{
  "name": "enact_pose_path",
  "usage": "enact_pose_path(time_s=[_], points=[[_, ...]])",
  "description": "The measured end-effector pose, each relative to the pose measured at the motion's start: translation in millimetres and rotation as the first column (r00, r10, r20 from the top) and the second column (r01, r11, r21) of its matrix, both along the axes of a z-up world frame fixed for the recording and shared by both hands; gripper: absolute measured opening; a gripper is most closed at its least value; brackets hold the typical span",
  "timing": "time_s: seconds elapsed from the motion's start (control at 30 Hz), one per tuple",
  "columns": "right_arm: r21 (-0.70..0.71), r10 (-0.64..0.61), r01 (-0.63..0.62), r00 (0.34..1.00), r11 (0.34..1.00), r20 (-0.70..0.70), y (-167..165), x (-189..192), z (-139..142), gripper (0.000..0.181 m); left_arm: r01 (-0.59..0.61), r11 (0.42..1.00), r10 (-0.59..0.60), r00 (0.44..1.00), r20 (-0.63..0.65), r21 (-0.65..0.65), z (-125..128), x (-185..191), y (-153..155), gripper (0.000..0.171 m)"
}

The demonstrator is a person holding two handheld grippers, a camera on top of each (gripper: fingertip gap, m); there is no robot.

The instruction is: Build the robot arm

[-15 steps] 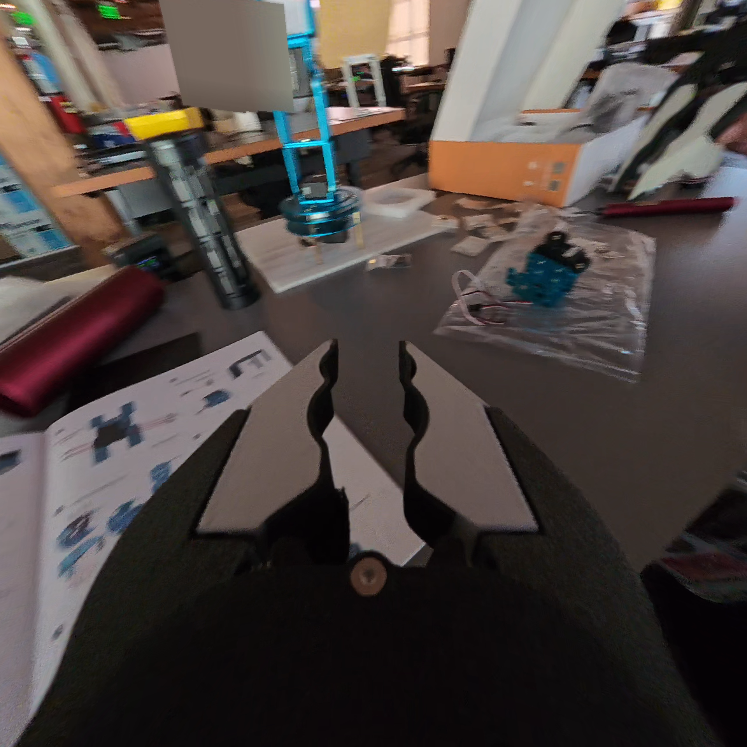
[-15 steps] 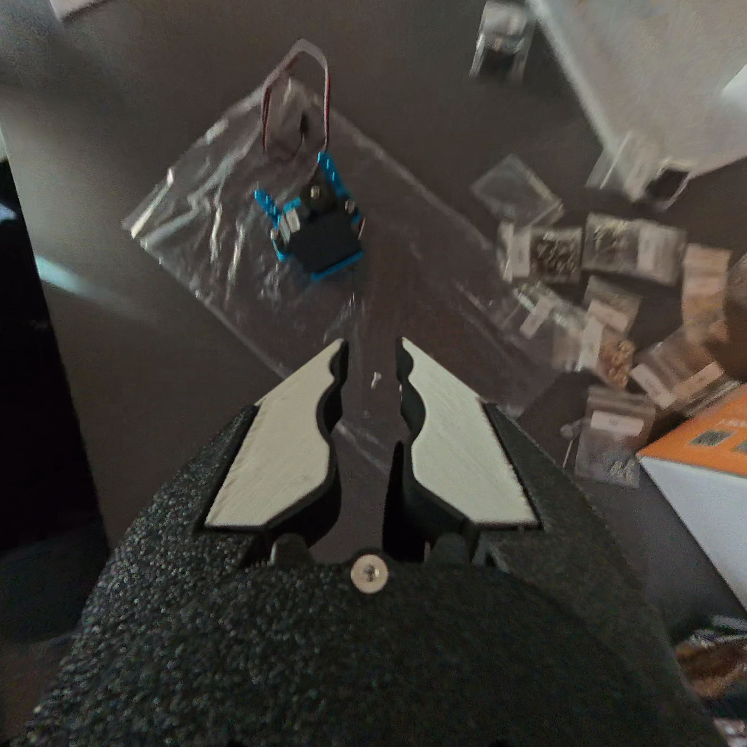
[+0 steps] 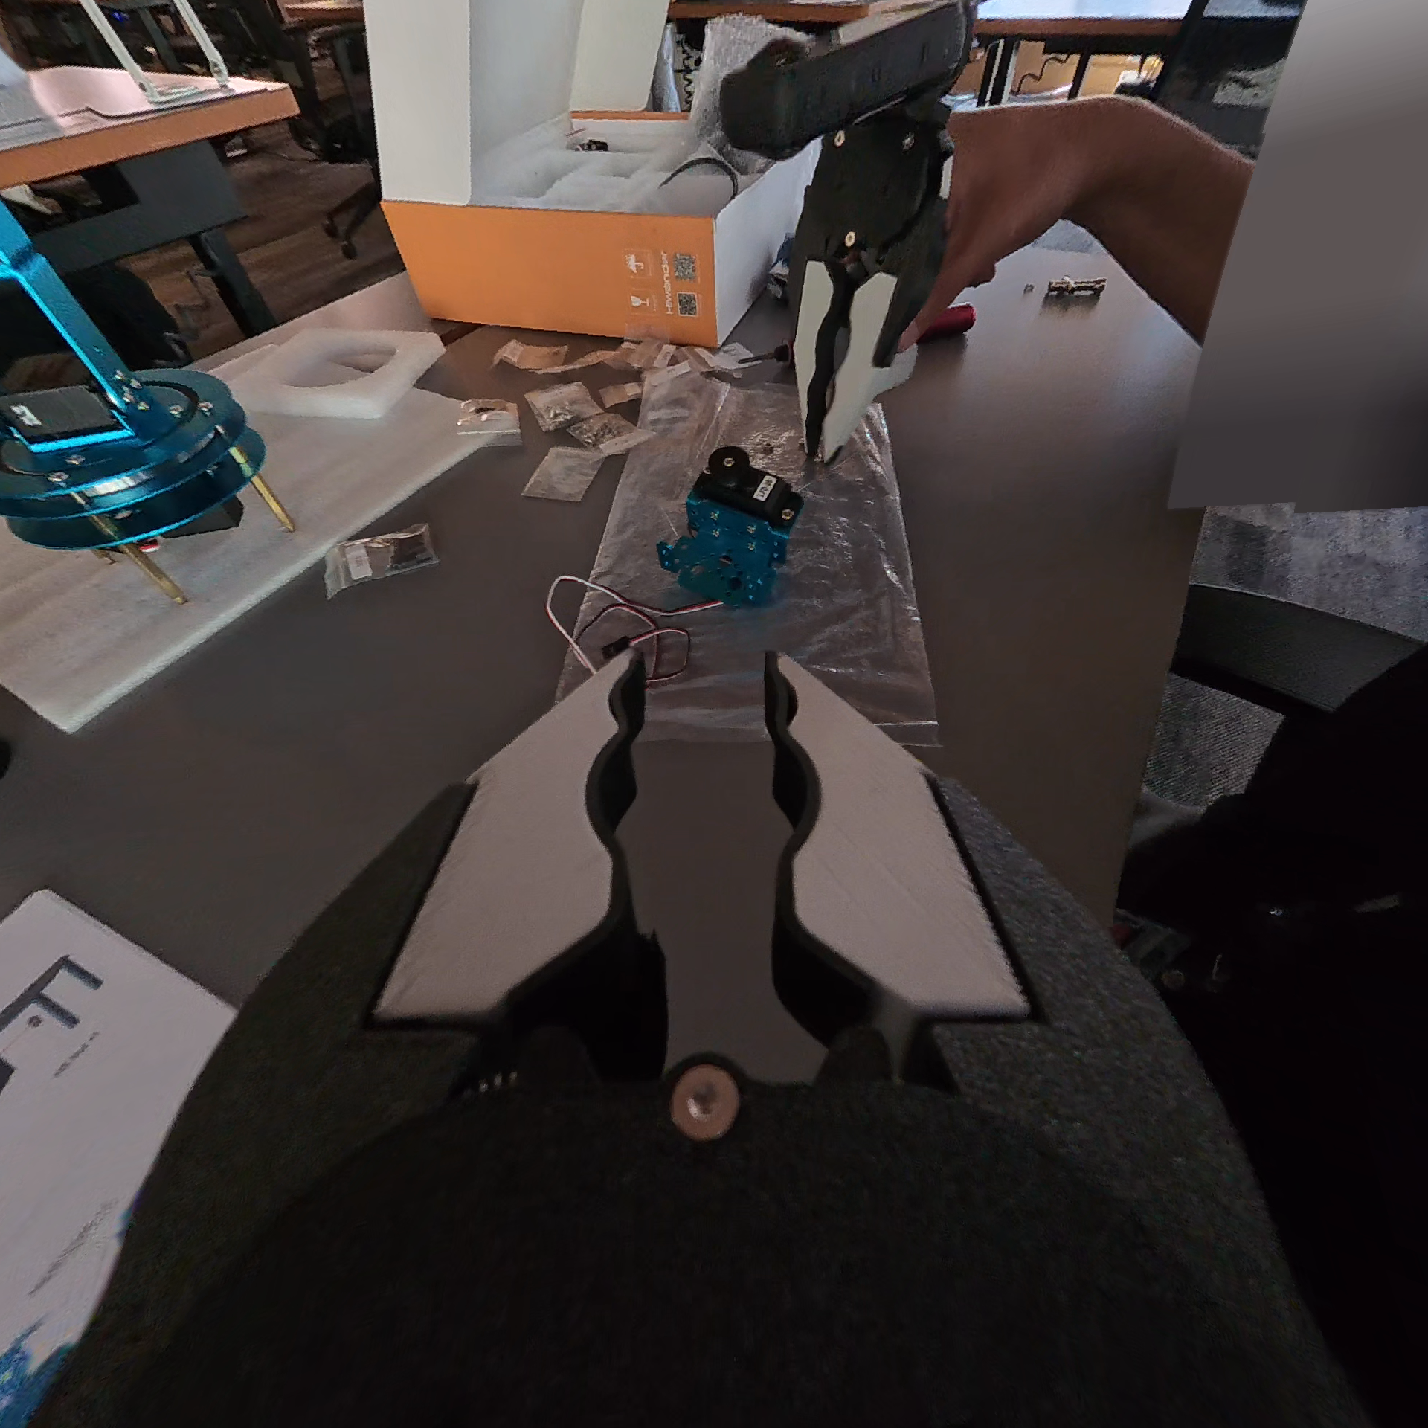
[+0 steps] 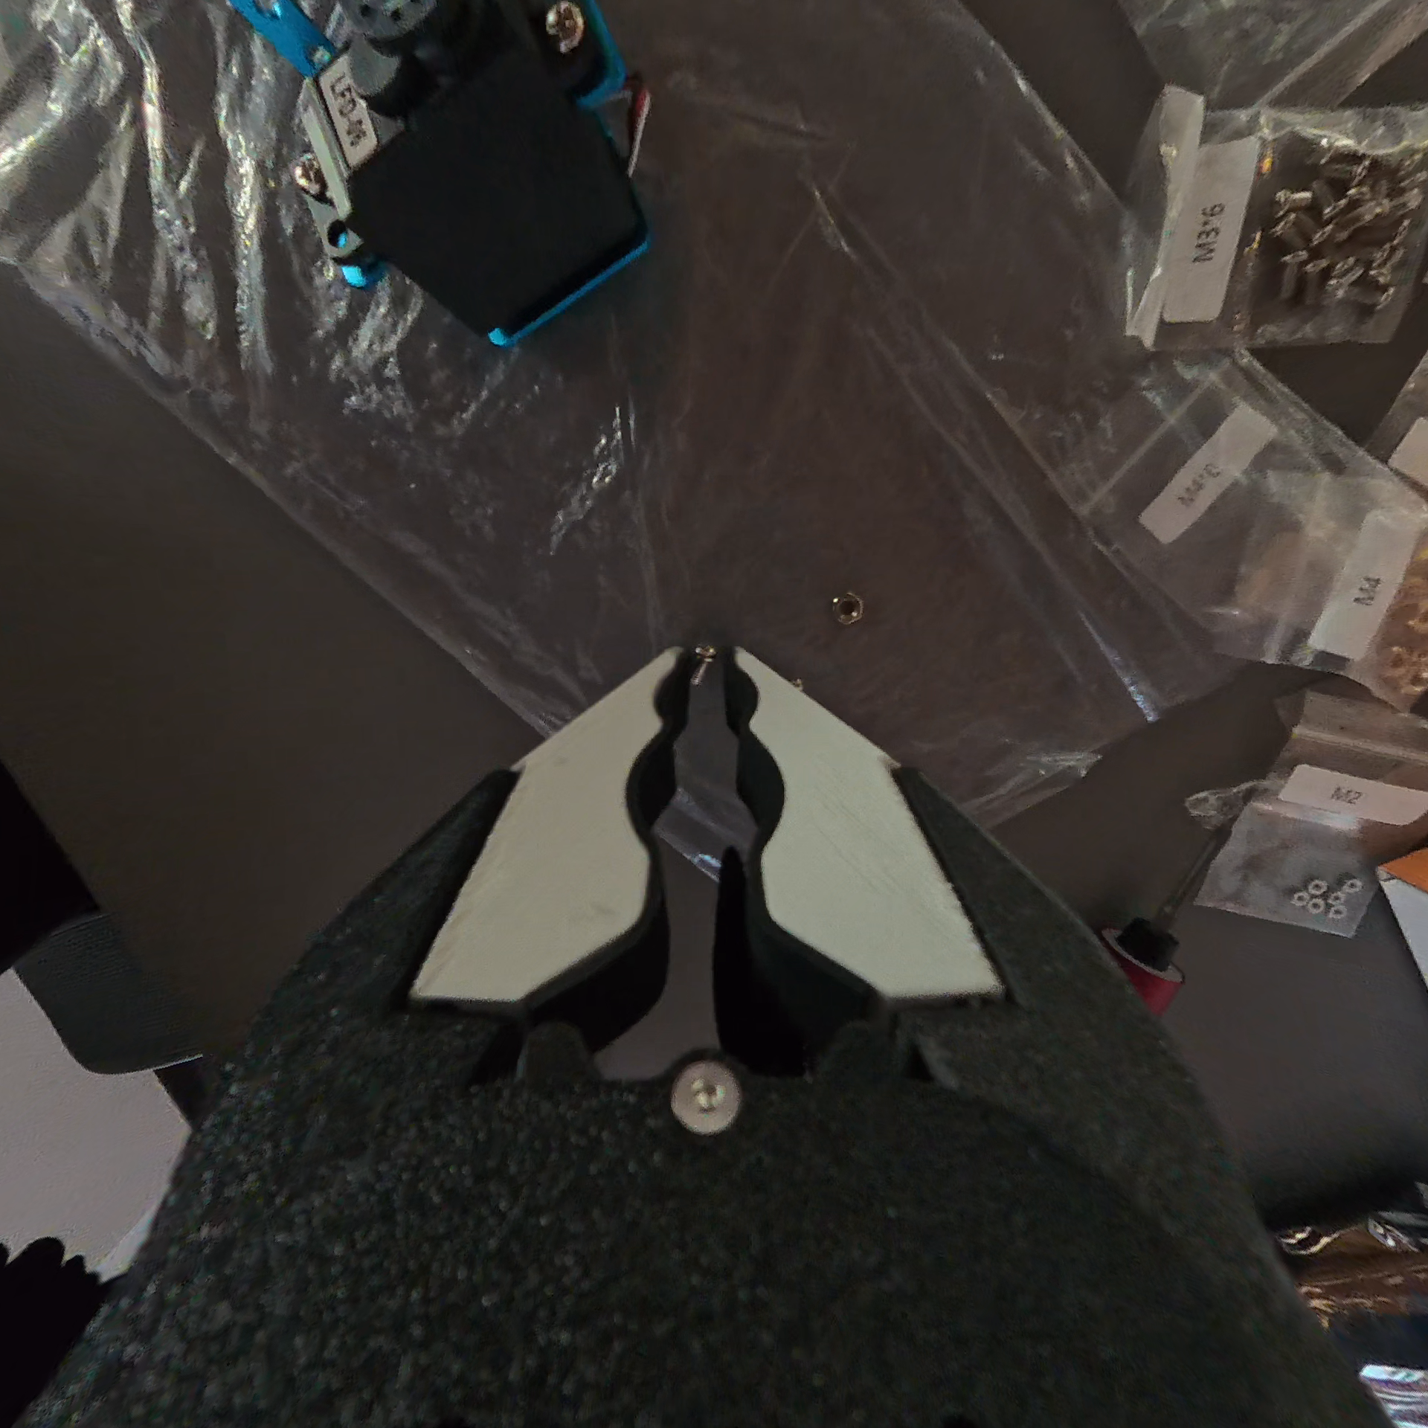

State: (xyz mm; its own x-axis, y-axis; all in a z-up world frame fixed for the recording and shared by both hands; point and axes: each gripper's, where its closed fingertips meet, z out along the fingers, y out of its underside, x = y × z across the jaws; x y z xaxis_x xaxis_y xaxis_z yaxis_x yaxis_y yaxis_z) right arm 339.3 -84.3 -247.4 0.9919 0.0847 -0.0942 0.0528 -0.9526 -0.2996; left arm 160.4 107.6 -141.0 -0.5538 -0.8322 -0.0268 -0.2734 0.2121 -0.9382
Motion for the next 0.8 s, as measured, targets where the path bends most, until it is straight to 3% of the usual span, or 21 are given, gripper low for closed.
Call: enact_pose_path(time_s=[0.13,0.23,0.3,0.43,0.53,0.67,0.8], points=[[0.033,0.035,-0.035,0.999,0.999,0.010,6,-5,6,0.004,0.011,1.000,-0.012,1.000,-0.020,-0.018,-8,-3,-1,0.030],[0.226,0.093,-0.089,0.996,0.970,-0.008,29,-13,30,0.004,0.031,0.999,-0.032,0.998,-0.044,-0.029,-12,-3,-2,0.030],[0.376,0.122,-0.108,0.992,0.920,-0.015,50,-15,51,0.004,0.062,0.997,-0.065,0.995,-0.074,-0.045,-13,1,-7,0.030],[0.655,0.261,-0.167,0.964,0.737,-0.049,92,-33,97,0.003,0.117,0.990,-0.127,0.981,-0.145,-0.074,-9,25,-13,0.030],[0.675,0.327,-0.165,0.937,0.719,-0.120,107,-32,93,0.003,0.160,0.983,-0.173,0.969,-0.174,-0.084,-5,57,-18,0.030],[0.702,0.388,-0.062,0.866,0.710,-0.316,116,-29,92,0.003,0.219,0.966,-0.247,0.942,-0.228,-0.140,-5,103,-29,0.030],[0.652,0.376,-0.040,0.843,0.757,-0.385,119,-21,78,0.003,0.267,0.958,-0.287,0.922,-0.260,-0.109,-17,136,-38,0.023]])
